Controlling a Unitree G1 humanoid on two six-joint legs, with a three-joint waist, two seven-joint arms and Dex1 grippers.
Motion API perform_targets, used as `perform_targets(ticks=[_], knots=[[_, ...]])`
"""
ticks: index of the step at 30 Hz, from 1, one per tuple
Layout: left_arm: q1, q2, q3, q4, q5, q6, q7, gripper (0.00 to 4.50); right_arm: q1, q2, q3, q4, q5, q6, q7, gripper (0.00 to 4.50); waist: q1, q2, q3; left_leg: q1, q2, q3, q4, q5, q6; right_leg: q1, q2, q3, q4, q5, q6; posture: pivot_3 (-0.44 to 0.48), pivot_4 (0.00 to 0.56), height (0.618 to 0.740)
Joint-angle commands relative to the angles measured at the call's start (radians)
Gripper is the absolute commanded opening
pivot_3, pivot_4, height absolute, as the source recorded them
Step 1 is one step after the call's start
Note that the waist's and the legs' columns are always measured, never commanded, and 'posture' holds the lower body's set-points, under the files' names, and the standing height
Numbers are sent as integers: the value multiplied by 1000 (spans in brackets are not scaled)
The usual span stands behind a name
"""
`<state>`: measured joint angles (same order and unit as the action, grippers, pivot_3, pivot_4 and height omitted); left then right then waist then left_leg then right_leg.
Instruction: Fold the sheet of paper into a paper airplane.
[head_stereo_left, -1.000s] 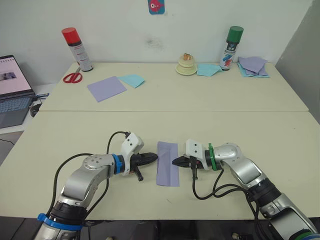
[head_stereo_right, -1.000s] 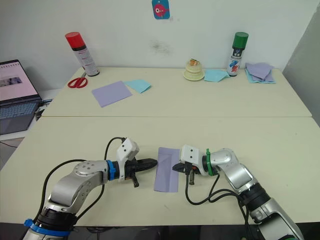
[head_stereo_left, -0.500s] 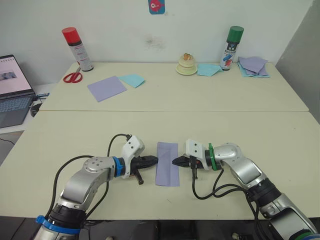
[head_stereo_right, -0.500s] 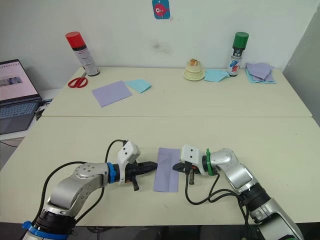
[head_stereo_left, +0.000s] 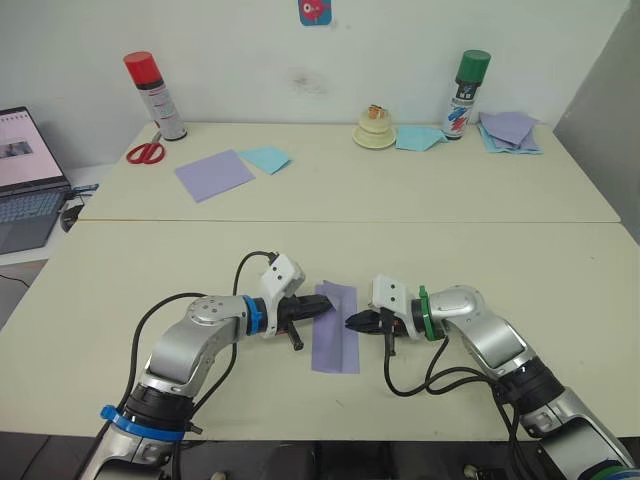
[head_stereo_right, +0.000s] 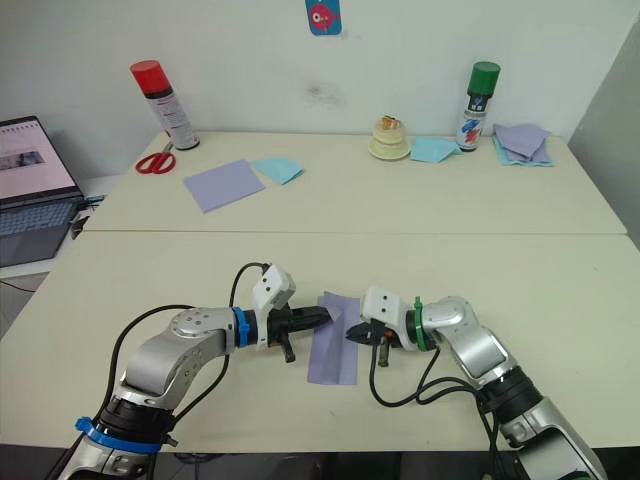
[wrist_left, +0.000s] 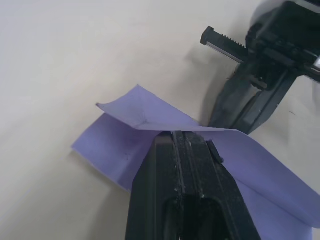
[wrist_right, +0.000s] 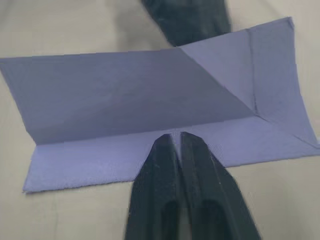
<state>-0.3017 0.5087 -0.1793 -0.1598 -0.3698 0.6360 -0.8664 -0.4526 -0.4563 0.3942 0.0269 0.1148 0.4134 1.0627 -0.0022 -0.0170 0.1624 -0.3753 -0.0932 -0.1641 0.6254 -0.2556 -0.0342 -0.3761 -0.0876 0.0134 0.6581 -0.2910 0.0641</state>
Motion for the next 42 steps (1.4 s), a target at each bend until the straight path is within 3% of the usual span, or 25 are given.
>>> perform_targets(ticks=[1,7,11,15,33,37,42], knots=[[-17,-11,-14,-48,-4,-12,-3,0,2,-56,-57,-53,73,157,34,1642,3,0,0,-4,0,-1,1,0,0,-4,0,-1,0,0,0,0,150,740],[-13,-12,-24,-57,0,-17,-3,0,-70,-83,-188,-158,278,558,10,3814,1,-1,1,-11,0,0,2,2,-3,-10,0,0,1,1,0,0,150,740],[-13,-14,-30,-64,3,-20,-2,0,-161,-18,-333,-161,449,949,-60,3814,-5,0,2,-15,0,0,2,2,-3,-14,0,0,2,2,-2,0,150,740],[-25,-22,-37,-74,0,-18,4,0,-211,51,-420,-137,516,1167,-141,3814,-2,0,2,-17,0,0,2,2,-4,-14,0,-1,1,2,-2,0,150,740],[-48,-59,-70,-92,0,-7,12,0,-212,61,-401,-108,587,1195,-324,3814,-6,0,2,-20,-1,3,4,2,-3,-18,-1,-1,4,2,-2,0,150,740],[-38,-40,-84,-86,20,-16,9,0,-200,40,-390,-96,579,1170,-336,2623,-6,0,2,-20,0,3,4,2,-3,-19,-1,-1,5,2,-2,0,150,740],[6,11,-86,-79,52,-32,-2,0,-190,20,-372,-81,564,1134,-360,680,-11,0,2,-19,0,4,4,2,-3,-19,0,-1,5,2,-2,0,150,740]])
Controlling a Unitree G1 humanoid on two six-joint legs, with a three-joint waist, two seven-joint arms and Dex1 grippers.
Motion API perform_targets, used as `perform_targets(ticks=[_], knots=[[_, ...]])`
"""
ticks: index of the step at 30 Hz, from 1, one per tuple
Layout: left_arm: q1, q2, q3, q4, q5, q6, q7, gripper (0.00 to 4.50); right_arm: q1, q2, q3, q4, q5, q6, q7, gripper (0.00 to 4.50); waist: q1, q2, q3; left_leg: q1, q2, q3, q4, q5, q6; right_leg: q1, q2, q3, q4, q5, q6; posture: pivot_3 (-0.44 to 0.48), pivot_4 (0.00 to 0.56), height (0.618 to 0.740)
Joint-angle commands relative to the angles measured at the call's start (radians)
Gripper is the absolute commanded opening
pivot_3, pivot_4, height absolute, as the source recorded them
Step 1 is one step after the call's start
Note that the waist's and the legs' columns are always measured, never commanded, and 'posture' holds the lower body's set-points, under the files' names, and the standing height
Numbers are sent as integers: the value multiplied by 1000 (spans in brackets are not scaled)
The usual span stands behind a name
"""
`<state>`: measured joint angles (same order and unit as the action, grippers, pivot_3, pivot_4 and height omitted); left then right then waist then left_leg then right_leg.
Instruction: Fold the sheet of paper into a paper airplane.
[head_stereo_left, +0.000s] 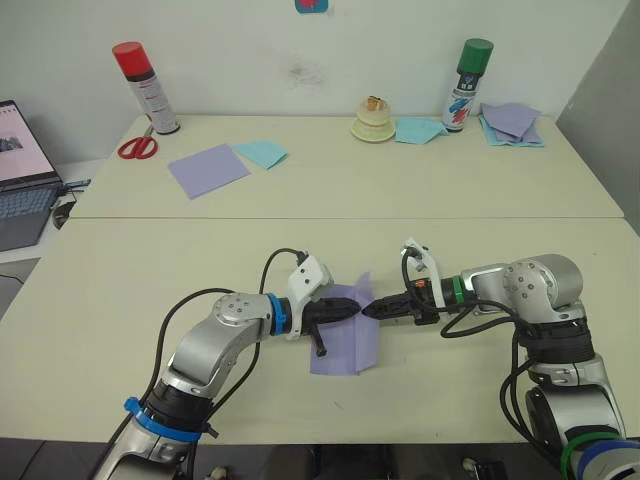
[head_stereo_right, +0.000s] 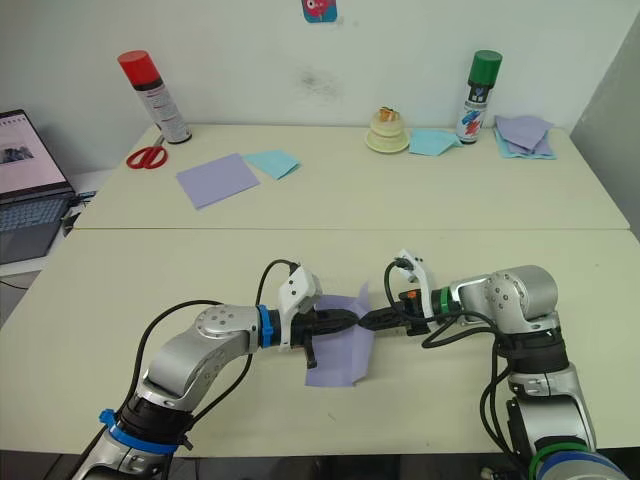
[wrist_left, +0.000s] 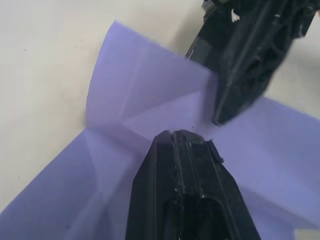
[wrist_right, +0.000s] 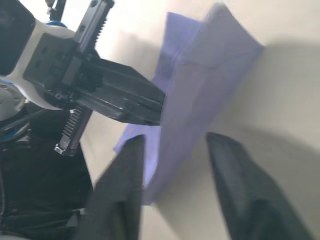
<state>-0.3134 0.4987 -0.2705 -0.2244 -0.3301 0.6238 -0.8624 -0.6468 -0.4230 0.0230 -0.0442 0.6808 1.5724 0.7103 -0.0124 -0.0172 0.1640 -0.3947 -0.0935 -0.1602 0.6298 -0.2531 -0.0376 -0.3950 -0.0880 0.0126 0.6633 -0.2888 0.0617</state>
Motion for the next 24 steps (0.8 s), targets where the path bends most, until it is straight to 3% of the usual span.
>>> perform_targets(ticks=[1,2,12,24], knots=[[30,40,3,-5,29,-31,-7,0,9,-19,2,-7,-6,-35,-12,413,-3,0,0,0,0,0,0,0,0,0,0,0,0,0,0,0,150,740],[46,60,2,8,46,-42,-8,0,19,-28,7,-9,-13,-50,-17,17,-4,0,0,0,0,0,0,0,0,0,0,0,0,0,0,0,150,740],[62,92,-30,145,141,-159,-6,0,106,-65,8,-40,-30,-94,-56,17,-5,1,-1,2,0,0,1,0,1,2,0,0,1,0,0,0,150,740],[48,87,-46,174,150,-182,-17,0,123,-81,32,-34,-56,-165,-82,17,-2,2,-2,6,0,-1,1,-1,5,7,0,-1,1,2,1,0,150,740]])
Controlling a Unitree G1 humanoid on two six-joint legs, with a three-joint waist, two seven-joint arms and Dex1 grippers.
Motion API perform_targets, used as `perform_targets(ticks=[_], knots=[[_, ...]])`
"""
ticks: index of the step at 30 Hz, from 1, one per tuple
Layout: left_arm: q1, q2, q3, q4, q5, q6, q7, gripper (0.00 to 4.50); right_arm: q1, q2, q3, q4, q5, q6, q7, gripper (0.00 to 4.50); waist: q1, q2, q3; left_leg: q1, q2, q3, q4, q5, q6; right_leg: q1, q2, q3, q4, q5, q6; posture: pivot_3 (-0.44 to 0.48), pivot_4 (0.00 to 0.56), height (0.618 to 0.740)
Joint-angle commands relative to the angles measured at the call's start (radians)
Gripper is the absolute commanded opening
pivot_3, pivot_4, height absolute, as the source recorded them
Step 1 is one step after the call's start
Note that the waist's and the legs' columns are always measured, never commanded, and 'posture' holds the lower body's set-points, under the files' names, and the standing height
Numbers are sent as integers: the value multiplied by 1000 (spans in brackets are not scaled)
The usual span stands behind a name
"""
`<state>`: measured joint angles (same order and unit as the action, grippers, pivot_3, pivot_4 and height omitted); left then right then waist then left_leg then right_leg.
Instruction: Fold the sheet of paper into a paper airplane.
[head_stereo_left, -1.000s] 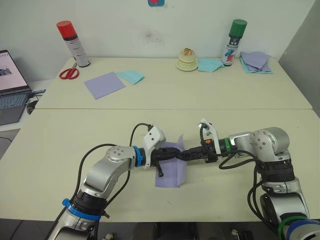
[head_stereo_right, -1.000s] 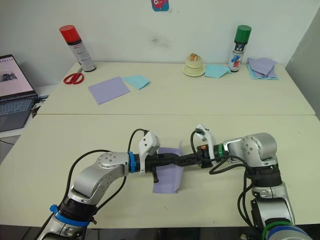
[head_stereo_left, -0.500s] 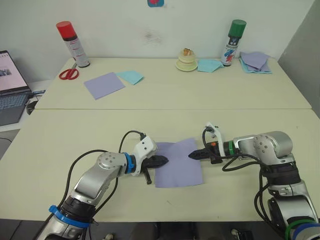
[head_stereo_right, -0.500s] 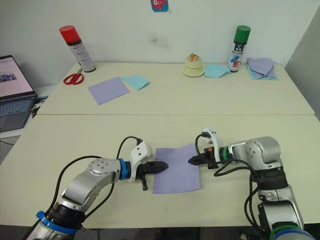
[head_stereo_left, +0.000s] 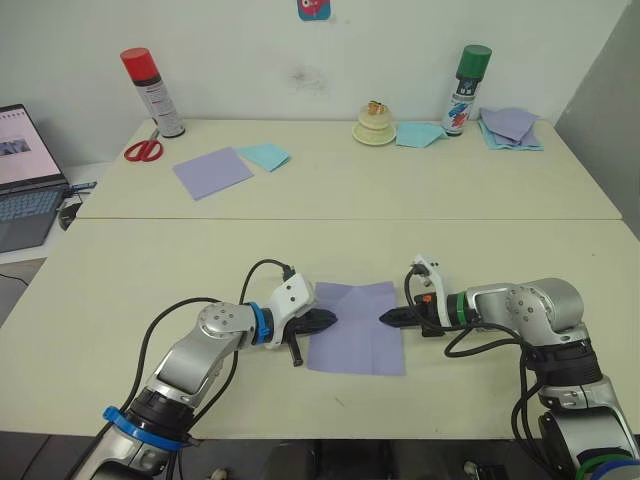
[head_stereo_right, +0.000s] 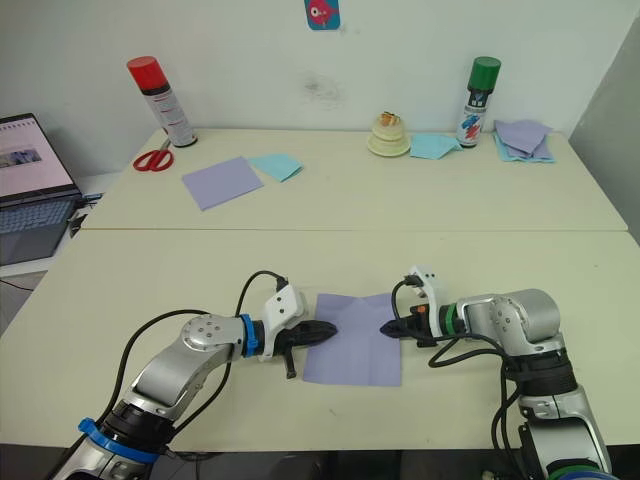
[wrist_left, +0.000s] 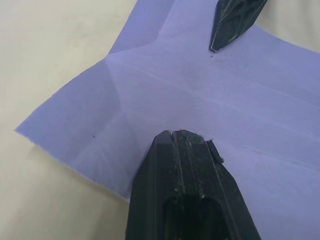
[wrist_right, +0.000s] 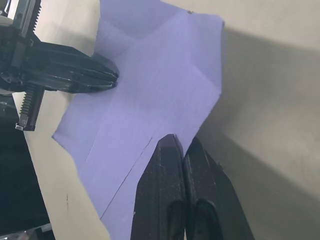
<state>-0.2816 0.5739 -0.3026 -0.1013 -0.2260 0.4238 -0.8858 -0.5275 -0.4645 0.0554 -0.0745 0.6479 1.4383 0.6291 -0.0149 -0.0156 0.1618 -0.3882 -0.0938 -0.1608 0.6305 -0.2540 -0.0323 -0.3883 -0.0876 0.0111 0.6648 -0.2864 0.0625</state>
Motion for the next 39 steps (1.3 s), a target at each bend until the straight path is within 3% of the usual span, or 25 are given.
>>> perform_targets(ticks=[1,4,8,13,17,20,24,29,34,39], knots=[[15,12,-15,52,47,17,6,0,1,-41,-2,5,-23,-37,-1,187,0,0,0,0,0,0,0,0,0,0,0,0,0,0,0,0,150,740],[13,10,-17,54,47,15,6,0,-10,-40,-4,31,-32,-68,-5,761,0,0,-1,2,0,0,0,0,0,1,0,0,0,0,0,0,150,740],[14,9,-17,54,47,13,6,0,-10,-81,6,15,-26,-86,25,2157,-1,0,-1,6,0,1,0,0,0,5,0,1,0,0,0,0,150,740],[28,11,-16,48,50,9,12,0,-45,-223,85,-93,-112,-371,154,3807,0,0,-1,6,-1,1,0,1,1,5,1,0,-1,0,1,0,150,740],[42,7,-17,38,51,8,15,0,-66,-203,106,-147,-184,-659,230,3807,-9,2,-2,6,1,2,-1,1,1,4,1,1,-1,0,1,0,150,740],[46,0,-21,33,51,13,16,0,-13,-92,86,-185,-123,-679,212,3155,-11,0,-3,6,2,1,-1,1,1,6,1,0,-1,0,1,0,150,740],[47,-5,-26,26,52,21,18,0,89,-23,222,-140,-284,-893,204,1777,-4,0,-3,6,0,0,0,1,1,5,1,1,-2,1,1,0,150,740],[50,-4,-32,18,56,25,20,0,177,43,282,-42,-377,-986,163,19,-5,0,-3,6,0,1,-1,1,0,4,1,2,0,1,1,0,150,740],[44,-16,-40,16,64,34,34,0,225,32,285,69,-467,-1064,133,19,-5,1,-4,8,0,1,-1,1,1,4,2,2,0,1,1,0,150,740],[52,-25,-42,7,69,43,40,0,238,32,182,167,-487,-1130,45,19,2,1,-4,14,0,1,-1,1,1,9,2,1,-2,0,1,0,150,740]])
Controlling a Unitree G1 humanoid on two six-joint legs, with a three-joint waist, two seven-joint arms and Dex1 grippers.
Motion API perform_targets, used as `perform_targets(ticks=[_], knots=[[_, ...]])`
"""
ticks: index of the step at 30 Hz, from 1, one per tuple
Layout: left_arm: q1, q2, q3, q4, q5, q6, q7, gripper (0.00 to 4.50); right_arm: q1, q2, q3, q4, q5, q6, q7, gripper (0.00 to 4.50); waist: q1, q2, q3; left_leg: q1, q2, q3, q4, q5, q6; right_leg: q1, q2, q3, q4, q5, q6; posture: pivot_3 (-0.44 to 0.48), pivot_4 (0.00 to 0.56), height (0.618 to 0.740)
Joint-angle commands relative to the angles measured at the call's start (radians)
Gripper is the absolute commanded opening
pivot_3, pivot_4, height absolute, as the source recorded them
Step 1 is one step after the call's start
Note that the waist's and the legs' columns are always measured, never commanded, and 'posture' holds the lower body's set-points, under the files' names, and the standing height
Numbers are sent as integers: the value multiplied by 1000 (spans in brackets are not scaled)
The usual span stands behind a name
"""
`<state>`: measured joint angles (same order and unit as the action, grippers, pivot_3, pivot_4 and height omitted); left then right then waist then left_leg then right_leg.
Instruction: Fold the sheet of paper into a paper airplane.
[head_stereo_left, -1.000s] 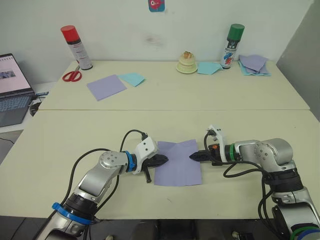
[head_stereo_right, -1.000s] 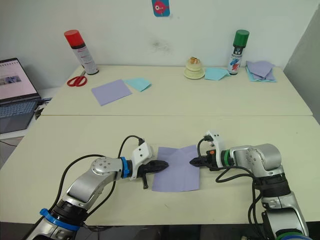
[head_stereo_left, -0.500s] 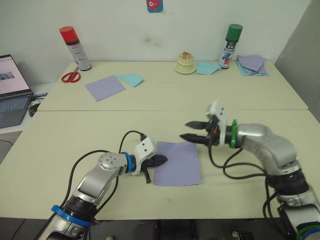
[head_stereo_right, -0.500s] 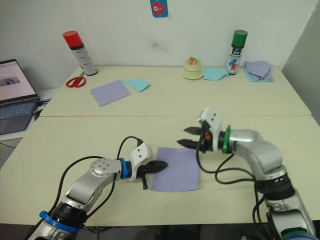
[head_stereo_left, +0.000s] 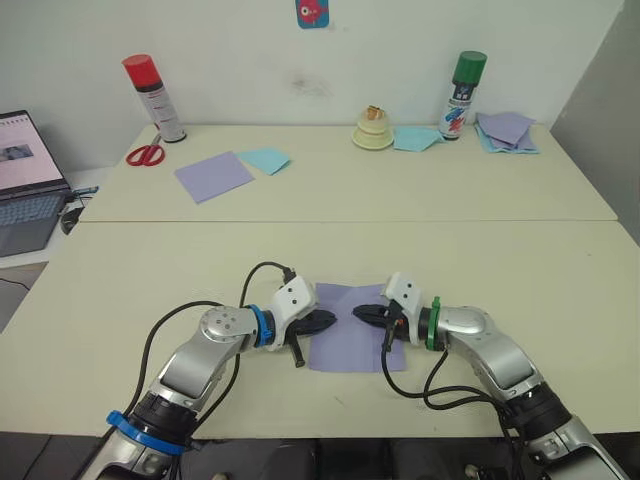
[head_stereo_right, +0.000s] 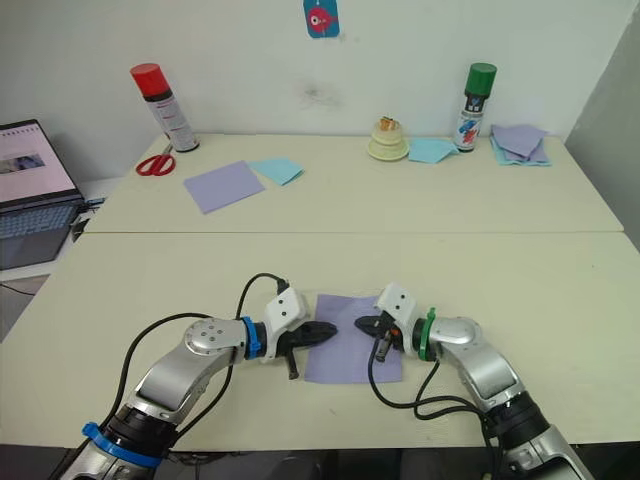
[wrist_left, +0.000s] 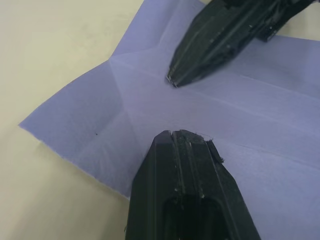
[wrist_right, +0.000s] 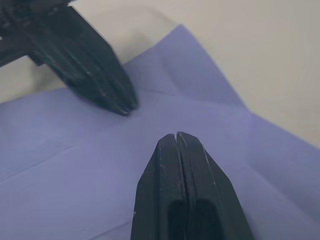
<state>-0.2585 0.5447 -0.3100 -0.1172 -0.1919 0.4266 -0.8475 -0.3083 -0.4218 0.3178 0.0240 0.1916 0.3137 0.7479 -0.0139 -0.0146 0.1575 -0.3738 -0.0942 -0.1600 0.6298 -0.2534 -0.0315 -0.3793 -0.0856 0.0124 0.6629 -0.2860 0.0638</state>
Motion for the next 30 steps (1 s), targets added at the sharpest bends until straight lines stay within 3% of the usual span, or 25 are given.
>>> perform_targets(ticks=[1,12,16,22,30], knots=[[30,3,-35,23,35,40,3,0,19,-7,-110,76,-26,-9,-96,19,3,0,0,1,0,0,0,0,0,1,0,0,0,0,0,0,150,740],[23,-5,-39,41,39,31,-1,0,36,29,-233,-5,63,-144,-43,19,7,0,0,5,0,1,-2,0,0,7,0,2,0,0,0,0,150,740],[15,-1,-37,52,44,24,-10,0,20,32,-206,-79,88,-173,33,19,7,1,0,5,0,1,-2,0,0,7,0,2,0,0,0,0,150,740],[10,2,-36,55,51,23,-20,0,-5,63,-157,-84,39,-196,29,19,8,1,1,5,0,0,-2,0,0,6,0,1,0,0,0,0,150,740],[18,10,-36,43,51,27,-30,0,-78,66,-212,-148,85,-178,22,19,8,1,1,5,0,1,-2,0,0,6,0,2,0,0,0,0,150,740]])
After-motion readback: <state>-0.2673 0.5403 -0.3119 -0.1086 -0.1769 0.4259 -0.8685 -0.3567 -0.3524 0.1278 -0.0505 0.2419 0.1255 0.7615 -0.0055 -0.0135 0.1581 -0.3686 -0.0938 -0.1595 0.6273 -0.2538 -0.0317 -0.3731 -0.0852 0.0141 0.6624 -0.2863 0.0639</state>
